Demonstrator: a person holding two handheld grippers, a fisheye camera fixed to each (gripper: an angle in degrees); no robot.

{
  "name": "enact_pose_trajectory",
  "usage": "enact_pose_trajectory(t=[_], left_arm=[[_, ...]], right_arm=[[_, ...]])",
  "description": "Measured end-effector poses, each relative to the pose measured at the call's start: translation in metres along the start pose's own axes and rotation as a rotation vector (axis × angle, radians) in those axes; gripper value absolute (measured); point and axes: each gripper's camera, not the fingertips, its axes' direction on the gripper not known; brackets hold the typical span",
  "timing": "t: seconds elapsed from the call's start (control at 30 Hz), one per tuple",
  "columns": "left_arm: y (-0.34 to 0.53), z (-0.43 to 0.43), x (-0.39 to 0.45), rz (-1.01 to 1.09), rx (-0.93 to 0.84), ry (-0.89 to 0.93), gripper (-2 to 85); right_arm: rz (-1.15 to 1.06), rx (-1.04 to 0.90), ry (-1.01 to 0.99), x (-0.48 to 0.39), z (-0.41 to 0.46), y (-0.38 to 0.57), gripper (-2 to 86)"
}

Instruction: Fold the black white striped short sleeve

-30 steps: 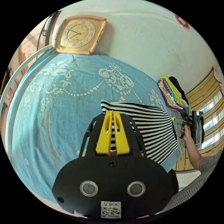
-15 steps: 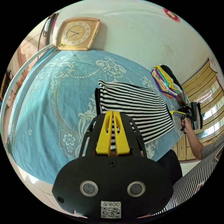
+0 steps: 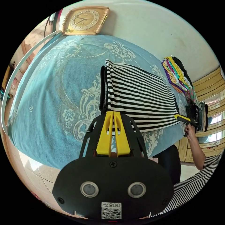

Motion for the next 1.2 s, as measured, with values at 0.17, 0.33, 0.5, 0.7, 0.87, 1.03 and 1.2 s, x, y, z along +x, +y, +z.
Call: enact_pose_trajectory(t=[0.17,0.33,0.5,0.7,0.87,1.03,1.2], left_arm=[[0.021,-0.003,0.033,0.031,-0.049,-0.063,0.2],[0.032,-0.010,0.062,-0.007,-0.044,-0.049,0.3],[0.040,-0.029,0.137,0.152,0.037,0.092,0.6],[0.045,0.007,0.284,0.484,-0.062,0.270,2.1],[0.048,0.031,0.398,0.736,-0.100,0.297,5.2],[0.055,0.048,0.485,0.896,-0.111,0.244,8.7],[0.065,0.056,0.543,1.000,-0.091,0.135,9.1]], right_arm=[[0.111,0.147,-0.040,0.027,-0.030,0.055,0.1],[0.160,0.062,-0.146,0.048,0.007,0.085,0.5],[0.248,0.171,-0.143,0.072,-0.007,0.125,2.7],[0.388,0.184,-0.344,0.116,0.027,0.162,7.6],[0.420,0.207,-0.440,0.140,0.044,0.173,5.3],[0.417,0.236,-0.538,0.155,0.053,0.180,3.1],[0.403,0.279,-0.644,0.168,0.056,0.187,2.6]])
